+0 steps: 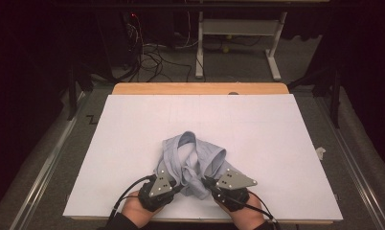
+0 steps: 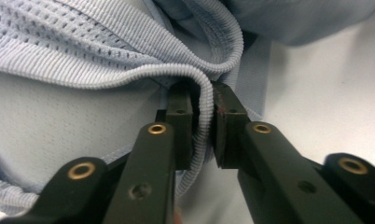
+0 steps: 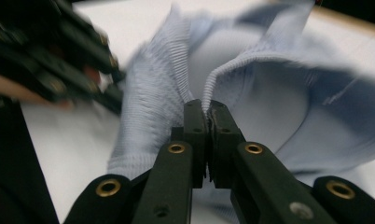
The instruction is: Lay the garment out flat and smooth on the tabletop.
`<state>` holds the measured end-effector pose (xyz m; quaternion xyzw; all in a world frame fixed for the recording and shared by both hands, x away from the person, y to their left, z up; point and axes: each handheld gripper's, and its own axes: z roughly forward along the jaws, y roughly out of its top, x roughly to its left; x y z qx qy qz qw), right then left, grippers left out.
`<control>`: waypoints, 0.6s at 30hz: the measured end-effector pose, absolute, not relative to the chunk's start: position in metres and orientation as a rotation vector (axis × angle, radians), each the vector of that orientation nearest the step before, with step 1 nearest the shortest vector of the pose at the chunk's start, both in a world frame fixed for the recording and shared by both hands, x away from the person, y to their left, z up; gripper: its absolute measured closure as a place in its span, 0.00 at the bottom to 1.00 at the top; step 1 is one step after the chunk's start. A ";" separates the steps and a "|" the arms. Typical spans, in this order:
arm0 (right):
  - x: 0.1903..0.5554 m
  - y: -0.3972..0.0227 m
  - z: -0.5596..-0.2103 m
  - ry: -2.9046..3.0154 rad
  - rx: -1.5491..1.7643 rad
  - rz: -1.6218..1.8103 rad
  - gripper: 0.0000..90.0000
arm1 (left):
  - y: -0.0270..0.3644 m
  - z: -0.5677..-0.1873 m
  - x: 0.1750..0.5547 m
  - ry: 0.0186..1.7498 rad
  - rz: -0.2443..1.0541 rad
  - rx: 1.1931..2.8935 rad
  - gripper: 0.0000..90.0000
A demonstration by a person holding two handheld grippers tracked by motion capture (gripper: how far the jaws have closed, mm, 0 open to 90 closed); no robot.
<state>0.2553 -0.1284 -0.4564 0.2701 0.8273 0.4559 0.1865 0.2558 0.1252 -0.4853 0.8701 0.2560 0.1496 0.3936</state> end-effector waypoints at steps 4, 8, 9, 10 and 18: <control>0.262 -0.125 -0.472 2.417 0.801 1.176 0.98 | 0.129 -0.483 0.256 0.650 0.356 2.200 0.75; 0.264 -0.125 -0.477 2.450 0.810 1.115 0.98 | 0.137 -0.478 0.254 0.663 0.350 2.171 0.63; 0.264 -0.125 -0.477 2.451 0.808 1.106 0.98 | 0.141 -0.476 0.253 0.677 0.354 2.152 0.60; 0.263 -0.124 -0.476 2.452 0.803 1.098 0.98 | 0.143 -0.474 0.252 0.687 0.354 2.135 0.58; 0.263 -0.125 -0.477 2.456 0.794 1.092 0.98 | 0.168 -0.463 0.250 0.782 0.368 1.994 0.42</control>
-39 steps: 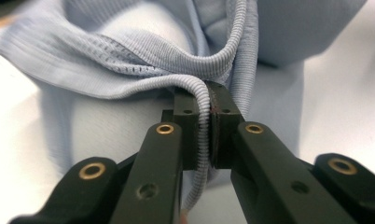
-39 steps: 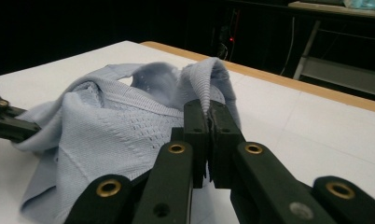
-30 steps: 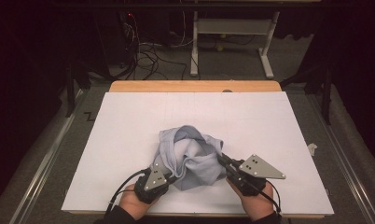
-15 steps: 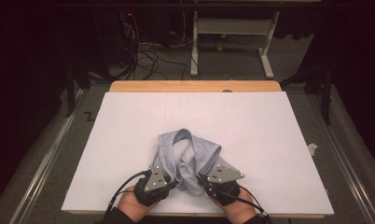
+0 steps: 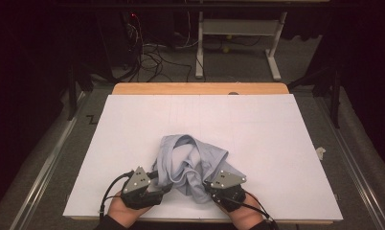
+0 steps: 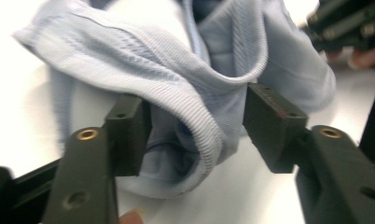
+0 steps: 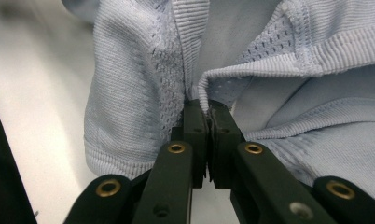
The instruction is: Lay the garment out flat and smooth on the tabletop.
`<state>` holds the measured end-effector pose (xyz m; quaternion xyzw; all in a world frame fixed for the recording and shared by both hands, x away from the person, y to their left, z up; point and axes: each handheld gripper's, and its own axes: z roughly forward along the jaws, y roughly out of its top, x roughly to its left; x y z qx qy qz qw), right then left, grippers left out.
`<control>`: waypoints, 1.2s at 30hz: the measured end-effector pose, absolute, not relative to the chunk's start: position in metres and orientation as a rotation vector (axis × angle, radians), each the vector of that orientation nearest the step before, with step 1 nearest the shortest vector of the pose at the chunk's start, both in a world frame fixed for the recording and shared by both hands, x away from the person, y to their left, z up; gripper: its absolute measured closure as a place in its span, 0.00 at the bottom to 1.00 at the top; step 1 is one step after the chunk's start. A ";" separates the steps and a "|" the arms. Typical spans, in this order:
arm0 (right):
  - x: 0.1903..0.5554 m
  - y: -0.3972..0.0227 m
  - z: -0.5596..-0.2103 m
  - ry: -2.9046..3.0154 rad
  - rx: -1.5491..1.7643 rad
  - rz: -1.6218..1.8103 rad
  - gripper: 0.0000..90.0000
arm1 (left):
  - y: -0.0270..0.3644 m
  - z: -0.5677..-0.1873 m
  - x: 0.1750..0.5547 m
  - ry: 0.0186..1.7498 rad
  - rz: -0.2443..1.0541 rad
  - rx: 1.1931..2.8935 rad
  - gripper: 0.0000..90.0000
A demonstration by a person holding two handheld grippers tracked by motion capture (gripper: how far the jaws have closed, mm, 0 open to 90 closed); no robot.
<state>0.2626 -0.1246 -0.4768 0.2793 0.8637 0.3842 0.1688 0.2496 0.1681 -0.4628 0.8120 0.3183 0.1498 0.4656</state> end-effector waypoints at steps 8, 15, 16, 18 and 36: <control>0.262 -0.124 -0.477 2.458 0.774 1.080 0.98 | 0.186 -0.451 0.251 0.819 0.400 1.865 0.34; 0.262 -0.124 -0.477 2.454 0.770 1.074 0.98 | 0.180 -0.453 0.284 0.886 0.358 1.840 0.29; 0.262 -0.124 -0.477 2.454 0.770 1.074 0.98 | 0.177 -0.457 0.289 0.901 0.342 1.853 0.29; 0.262 -0.124 -0.477 2.454 0.770 1.076 0.98 | 0.174 -0.464 0.296 0.947 0.276 1.880 0.29; 0.261 -0.158 -0.451 2.205 0.849 1.290 0.98 | 0.173 -0.462 0.276 0.841 0.351 1.851 0.88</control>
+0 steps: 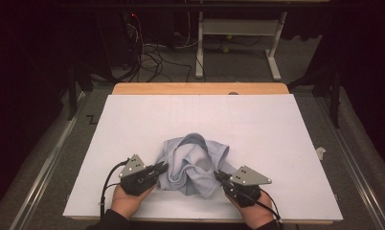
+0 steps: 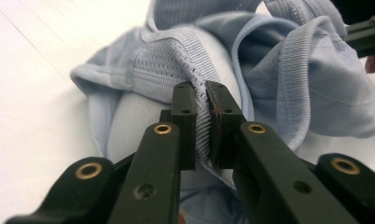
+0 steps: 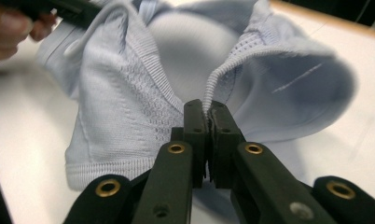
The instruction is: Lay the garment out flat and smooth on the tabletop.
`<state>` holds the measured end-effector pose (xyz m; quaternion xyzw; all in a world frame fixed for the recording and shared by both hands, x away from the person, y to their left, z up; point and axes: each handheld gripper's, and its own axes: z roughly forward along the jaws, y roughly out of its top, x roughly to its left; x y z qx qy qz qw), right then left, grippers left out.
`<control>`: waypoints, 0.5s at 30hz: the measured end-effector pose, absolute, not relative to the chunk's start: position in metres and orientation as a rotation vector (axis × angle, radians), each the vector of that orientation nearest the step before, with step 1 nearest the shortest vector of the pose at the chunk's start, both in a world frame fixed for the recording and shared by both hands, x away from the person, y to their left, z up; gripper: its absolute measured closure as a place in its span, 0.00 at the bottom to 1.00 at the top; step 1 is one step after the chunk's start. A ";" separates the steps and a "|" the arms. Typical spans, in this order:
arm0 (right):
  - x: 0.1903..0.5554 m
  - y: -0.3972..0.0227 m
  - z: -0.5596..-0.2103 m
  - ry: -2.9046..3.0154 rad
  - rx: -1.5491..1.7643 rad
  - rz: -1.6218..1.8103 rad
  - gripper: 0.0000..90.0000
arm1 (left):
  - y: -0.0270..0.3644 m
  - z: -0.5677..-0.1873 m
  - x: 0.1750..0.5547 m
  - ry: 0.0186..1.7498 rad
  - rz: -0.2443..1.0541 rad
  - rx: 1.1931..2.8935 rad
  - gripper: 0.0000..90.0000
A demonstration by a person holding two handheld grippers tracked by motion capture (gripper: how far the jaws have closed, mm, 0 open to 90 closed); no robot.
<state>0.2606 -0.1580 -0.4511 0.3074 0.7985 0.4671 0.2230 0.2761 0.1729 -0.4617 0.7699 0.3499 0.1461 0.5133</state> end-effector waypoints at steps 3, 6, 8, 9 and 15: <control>0.260 -0.165 -0.444 2.135 0.855 1.344 0.98 | 0.175 -0.459 0.272 0.831 0.390 1.818 0.88; 0.257 -0.173 -0.437 2.077 0.854 1.469 0.97 | 0.175 -0.460 0.271 0.825 0.391 1.822 0.88; 0.255 -0.177 -0.432 2.038 0.841 1.570 0.97 | 0.174 -0.461 0.271 0.823 0.385 1.834 0.88; 0.255 -0.179 -0.430 2.023 0.840 1.625 0.96 | 0.173 -0.462 0.271 0.820 0.385 1.844 0.88; 0.253 -0.185 -0.422 1.965 0.818 1.742 0.96 | 0.170 -0.464 0.272 0.810 0.388 1.885 0.88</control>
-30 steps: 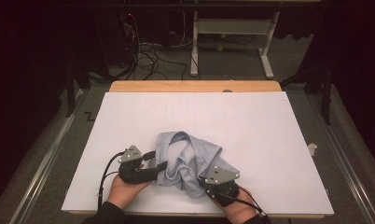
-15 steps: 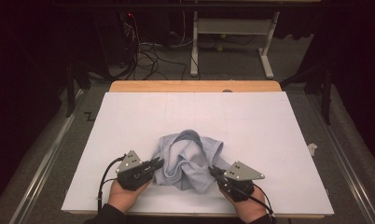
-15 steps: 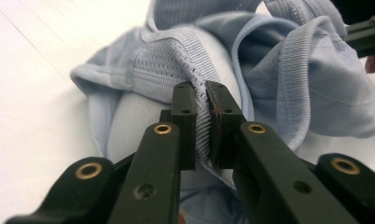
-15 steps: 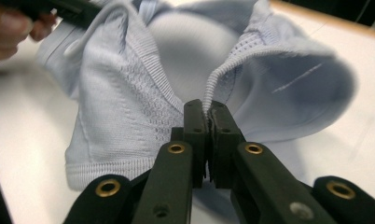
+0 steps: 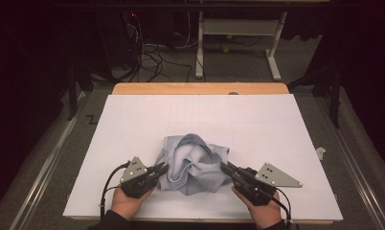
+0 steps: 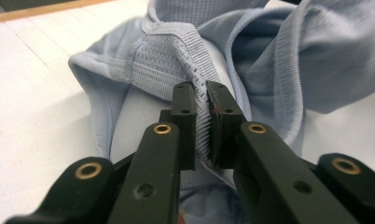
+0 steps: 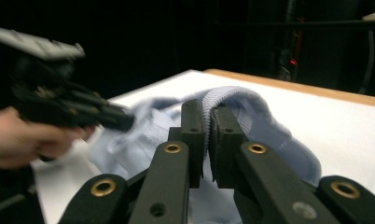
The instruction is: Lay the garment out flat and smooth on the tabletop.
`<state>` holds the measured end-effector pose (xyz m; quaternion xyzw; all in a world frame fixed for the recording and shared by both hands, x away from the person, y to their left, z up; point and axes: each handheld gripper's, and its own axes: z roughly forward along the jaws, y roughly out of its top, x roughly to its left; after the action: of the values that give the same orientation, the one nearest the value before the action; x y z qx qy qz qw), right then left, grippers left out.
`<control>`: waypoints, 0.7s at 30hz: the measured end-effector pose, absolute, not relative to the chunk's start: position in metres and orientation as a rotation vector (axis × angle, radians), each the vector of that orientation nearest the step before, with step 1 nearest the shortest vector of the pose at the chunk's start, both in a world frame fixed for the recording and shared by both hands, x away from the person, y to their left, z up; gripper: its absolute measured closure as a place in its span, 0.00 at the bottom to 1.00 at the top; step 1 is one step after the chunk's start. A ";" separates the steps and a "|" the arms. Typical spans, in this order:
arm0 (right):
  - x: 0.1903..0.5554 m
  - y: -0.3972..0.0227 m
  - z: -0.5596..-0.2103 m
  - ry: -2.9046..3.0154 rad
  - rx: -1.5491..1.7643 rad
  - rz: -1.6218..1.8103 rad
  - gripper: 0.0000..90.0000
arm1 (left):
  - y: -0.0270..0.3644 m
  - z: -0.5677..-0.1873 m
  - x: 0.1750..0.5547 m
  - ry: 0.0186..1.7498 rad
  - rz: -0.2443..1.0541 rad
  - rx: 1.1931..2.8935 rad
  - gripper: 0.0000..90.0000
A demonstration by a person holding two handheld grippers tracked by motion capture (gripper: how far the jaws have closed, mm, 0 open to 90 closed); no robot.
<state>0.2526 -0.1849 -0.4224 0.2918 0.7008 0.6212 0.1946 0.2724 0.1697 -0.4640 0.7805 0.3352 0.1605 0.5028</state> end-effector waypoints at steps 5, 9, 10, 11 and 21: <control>0.248 -0.190 -0.412 1.897 0.783 1.846 0.92 | 0.168 -0.465 0.272 0.801 0.381 1.899 0.88; 0.248 -0.186 -0.413 1.921 0.781 1.836 0.87 | 0.163 -0.467 0.271 0.785 0.379 1.927 0.88; 0.248 -0.186 -0.414 1.927 0.782 1.829 0.86 | 0.162 -0.467 0.271 0.782 0.377 1.930 0.88; 0.249 -0.184 -0.416 1.941 0.791 1.819 0.84 | 0.161 -0.467 0.271 0.777 0.377 1.936 0.88; 0.269 -0.160 -0.459 2.295 1.016 1.454 0.63 | 0.159 -0.468 0.269 0.772 0.365 1.949 0.87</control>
<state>0.2692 -0.1601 -0.4592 0.3476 0.7855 0.4977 0.1202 0.2695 0.1595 -0.4684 0.8007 0.3172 0.1500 0.4856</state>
